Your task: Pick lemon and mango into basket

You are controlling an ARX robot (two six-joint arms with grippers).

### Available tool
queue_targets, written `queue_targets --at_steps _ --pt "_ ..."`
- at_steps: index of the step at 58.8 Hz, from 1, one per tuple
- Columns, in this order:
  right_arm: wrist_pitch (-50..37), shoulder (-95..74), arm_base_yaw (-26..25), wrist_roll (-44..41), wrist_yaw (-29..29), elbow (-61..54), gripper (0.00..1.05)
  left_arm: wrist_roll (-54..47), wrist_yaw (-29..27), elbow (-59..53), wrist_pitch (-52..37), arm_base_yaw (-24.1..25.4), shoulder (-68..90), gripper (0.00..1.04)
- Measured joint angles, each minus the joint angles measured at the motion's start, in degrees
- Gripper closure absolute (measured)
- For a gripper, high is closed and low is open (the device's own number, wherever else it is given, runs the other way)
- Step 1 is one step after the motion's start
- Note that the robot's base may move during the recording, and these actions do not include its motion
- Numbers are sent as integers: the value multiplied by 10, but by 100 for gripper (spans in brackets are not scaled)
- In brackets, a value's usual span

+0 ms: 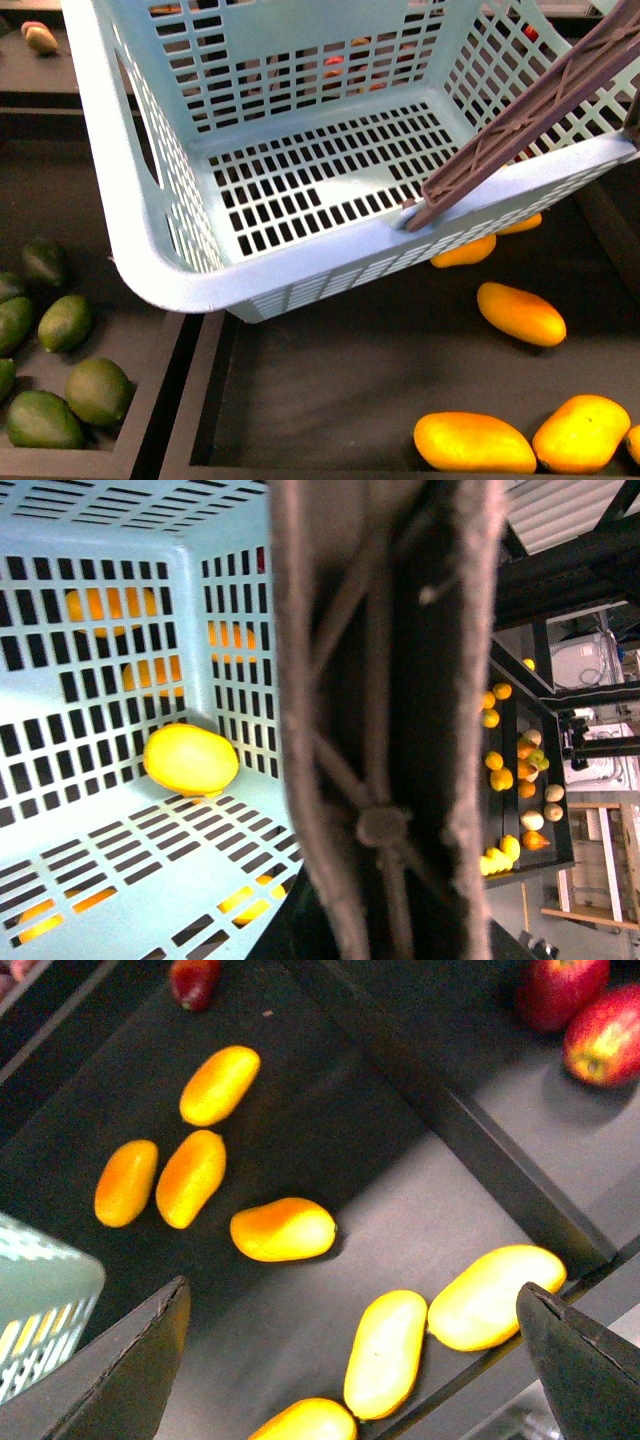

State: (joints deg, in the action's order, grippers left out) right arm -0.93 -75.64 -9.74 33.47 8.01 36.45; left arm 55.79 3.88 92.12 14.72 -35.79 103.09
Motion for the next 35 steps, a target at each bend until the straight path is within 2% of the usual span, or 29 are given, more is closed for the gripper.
queue_targets --at_steps 15,27,35 --pt "30 -241 0 163 15 131 9 -2 -15 0 0 3 0 100" --pt "60 -398 25 274 14 227 9 -1 -7 0 0 3 0 100" --pt "83 -472 50 317 10 293 9 -1 -7 0 0 2 0 100"
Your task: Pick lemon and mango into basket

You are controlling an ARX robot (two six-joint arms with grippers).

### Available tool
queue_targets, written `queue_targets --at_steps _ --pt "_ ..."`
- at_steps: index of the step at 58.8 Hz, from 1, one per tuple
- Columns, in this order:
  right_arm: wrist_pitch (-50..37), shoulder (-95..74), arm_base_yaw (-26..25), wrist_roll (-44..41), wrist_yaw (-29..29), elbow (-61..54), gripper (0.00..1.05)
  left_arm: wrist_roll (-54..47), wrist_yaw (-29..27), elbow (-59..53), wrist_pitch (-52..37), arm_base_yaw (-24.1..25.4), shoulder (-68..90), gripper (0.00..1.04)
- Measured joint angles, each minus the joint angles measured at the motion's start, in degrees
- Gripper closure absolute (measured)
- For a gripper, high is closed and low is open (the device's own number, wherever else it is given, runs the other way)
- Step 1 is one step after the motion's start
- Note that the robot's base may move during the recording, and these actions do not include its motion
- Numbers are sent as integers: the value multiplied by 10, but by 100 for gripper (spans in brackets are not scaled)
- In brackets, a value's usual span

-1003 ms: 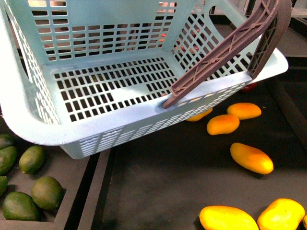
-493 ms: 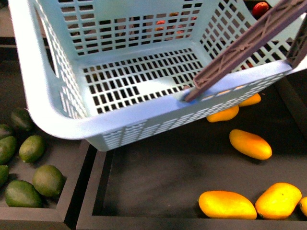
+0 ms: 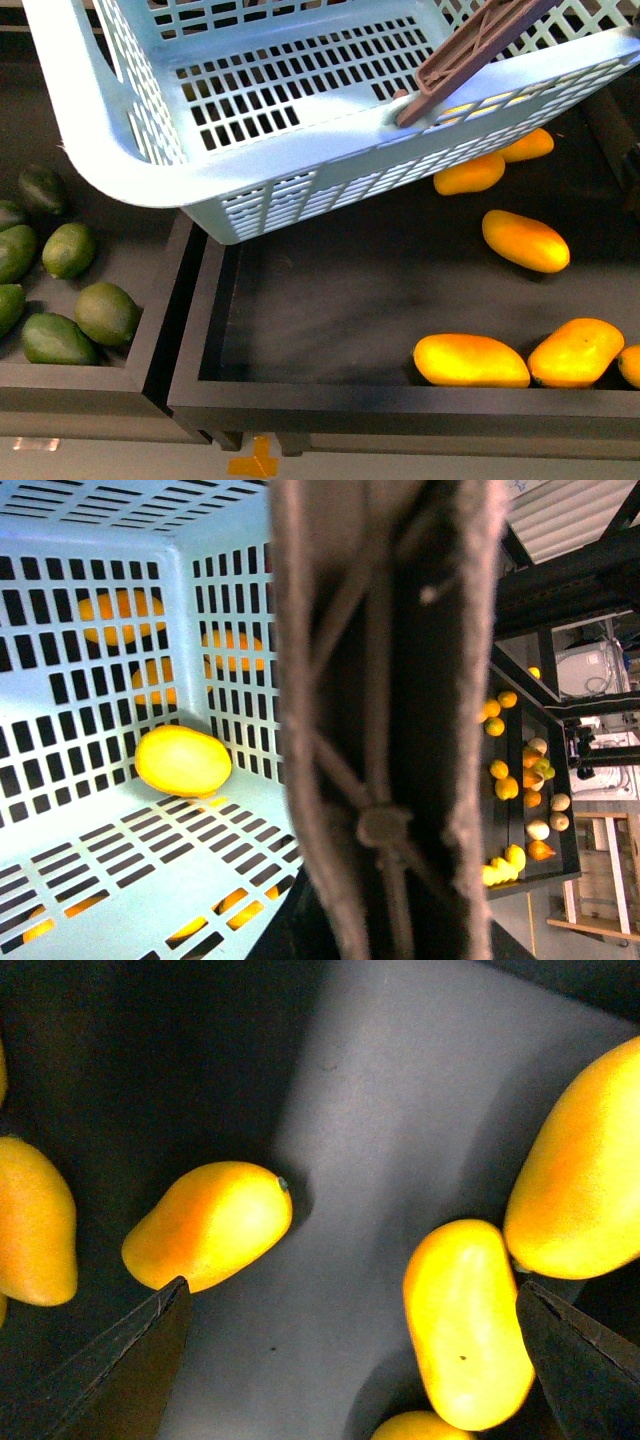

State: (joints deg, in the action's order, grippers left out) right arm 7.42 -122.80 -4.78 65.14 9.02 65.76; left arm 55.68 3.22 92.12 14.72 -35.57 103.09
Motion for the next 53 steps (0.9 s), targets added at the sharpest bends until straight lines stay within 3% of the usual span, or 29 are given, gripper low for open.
queue_targets --at_steps 22,53 --pt "67 -166 49 60 -17 207 9 -1 -7 0 0 1 0 100" --pt "88 -277 56 116 -30 326 9 -2 -4 0 0 1 0 100"
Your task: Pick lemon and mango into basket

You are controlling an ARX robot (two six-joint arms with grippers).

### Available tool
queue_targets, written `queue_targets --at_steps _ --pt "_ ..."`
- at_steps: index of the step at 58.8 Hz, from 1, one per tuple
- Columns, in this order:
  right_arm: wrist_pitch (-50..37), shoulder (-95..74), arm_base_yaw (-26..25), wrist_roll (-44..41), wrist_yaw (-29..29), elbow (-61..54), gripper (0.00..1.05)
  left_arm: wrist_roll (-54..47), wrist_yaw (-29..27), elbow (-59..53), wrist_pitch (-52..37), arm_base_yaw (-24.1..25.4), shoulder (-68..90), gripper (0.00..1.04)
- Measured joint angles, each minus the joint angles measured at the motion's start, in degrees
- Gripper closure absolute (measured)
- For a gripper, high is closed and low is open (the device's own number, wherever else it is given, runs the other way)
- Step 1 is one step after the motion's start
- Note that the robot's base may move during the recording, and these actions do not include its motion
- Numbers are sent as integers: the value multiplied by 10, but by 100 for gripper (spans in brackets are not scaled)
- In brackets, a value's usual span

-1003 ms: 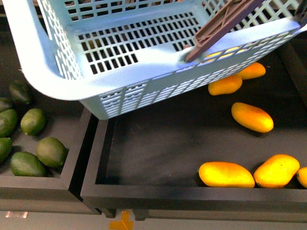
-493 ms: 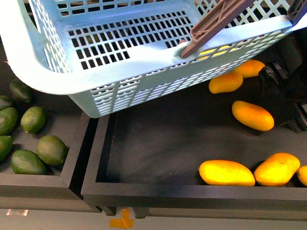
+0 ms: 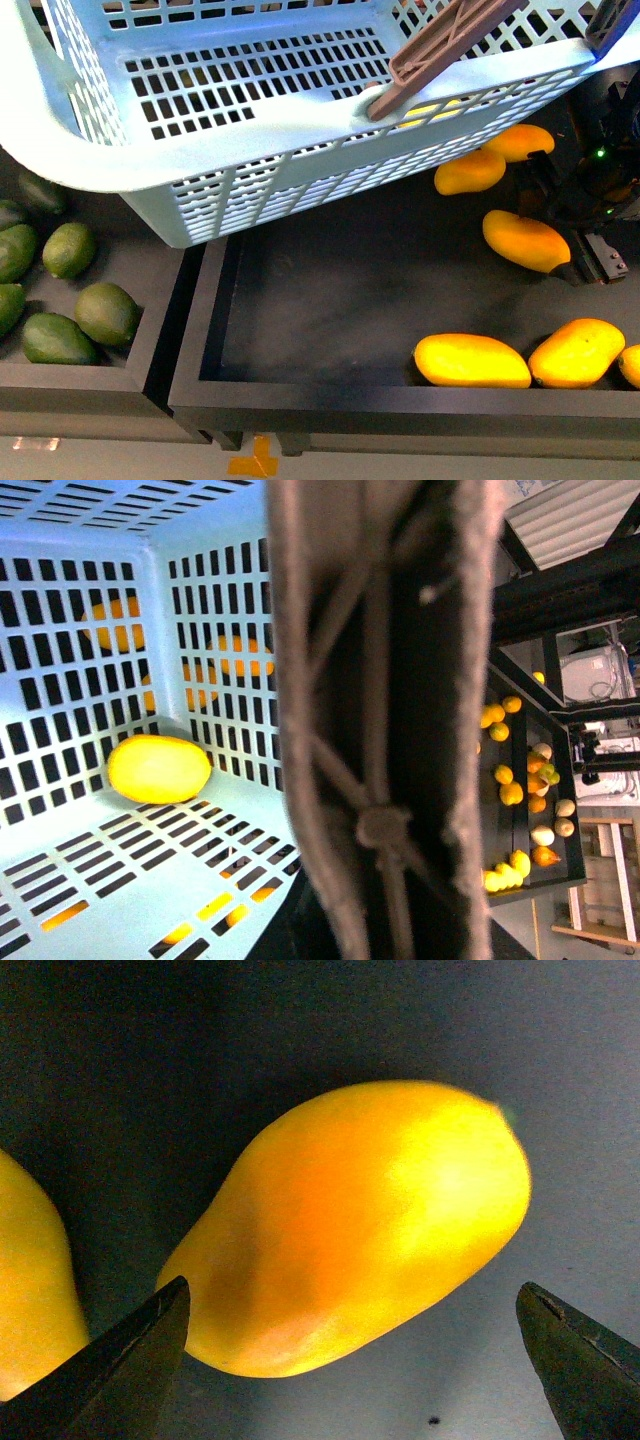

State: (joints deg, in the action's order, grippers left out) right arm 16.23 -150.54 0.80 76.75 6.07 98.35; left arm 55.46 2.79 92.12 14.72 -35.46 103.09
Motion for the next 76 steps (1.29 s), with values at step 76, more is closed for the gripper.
queue_targets --at_steps 76 --pt "-120 214 -110 -116 5 -163 42 1 2 0 0 0 0 100"
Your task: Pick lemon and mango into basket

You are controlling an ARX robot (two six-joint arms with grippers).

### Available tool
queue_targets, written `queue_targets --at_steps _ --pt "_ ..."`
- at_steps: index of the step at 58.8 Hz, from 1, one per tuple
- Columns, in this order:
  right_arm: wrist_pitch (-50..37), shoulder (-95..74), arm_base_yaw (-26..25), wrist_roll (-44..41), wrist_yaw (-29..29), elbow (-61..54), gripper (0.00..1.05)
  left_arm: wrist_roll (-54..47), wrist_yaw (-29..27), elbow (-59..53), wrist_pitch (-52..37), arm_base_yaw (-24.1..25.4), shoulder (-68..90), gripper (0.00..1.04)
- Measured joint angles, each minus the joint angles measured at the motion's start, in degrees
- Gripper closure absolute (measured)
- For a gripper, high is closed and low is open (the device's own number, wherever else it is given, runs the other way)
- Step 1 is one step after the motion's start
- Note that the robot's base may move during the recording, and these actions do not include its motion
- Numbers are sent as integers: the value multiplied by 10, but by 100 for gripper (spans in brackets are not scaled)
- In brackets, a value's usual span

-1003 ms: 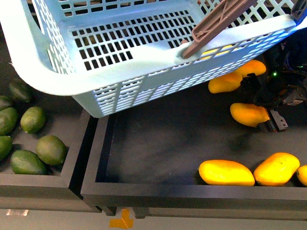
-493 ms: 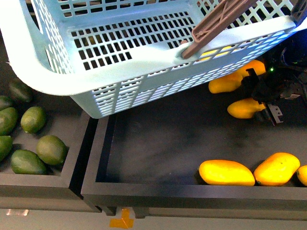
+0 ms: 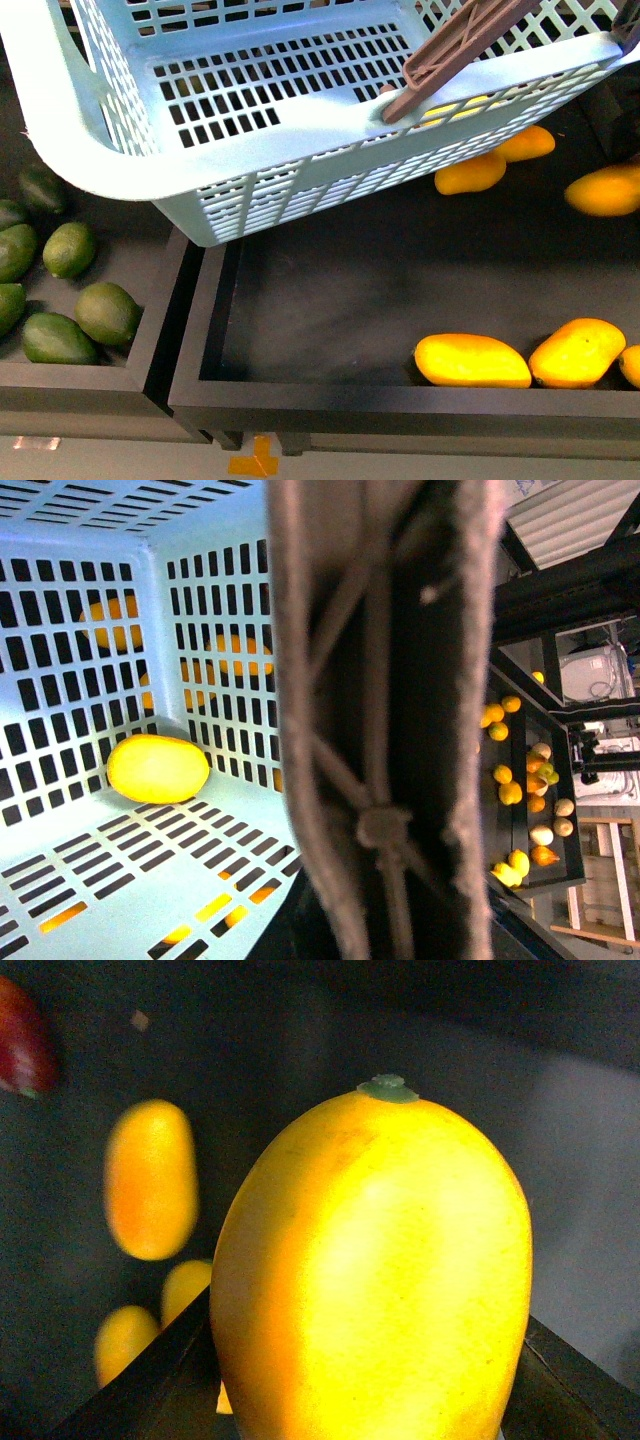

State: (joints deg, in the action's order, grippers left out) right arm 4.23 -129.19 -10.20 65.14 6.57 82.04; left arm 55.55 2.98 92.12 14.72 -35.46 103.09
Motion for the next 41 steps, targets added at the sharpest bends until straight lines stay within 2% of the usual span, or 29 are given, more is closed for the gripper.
queue_targets --at_steps 11,22,29,41 --pt "-15 146 -29 -29 -16 -59 42 0 0 0 0 0 0 100" --pt "-15 255 -12 -51 -31 -69 42 0 0 0 0 0 0 100" --pt "-15 312 52 -56 -38 -51 42 0 0 0 0 0 0 100" --pt "-10 298 145 -63 -31 11 42 0 0 0 0 0 0 100"
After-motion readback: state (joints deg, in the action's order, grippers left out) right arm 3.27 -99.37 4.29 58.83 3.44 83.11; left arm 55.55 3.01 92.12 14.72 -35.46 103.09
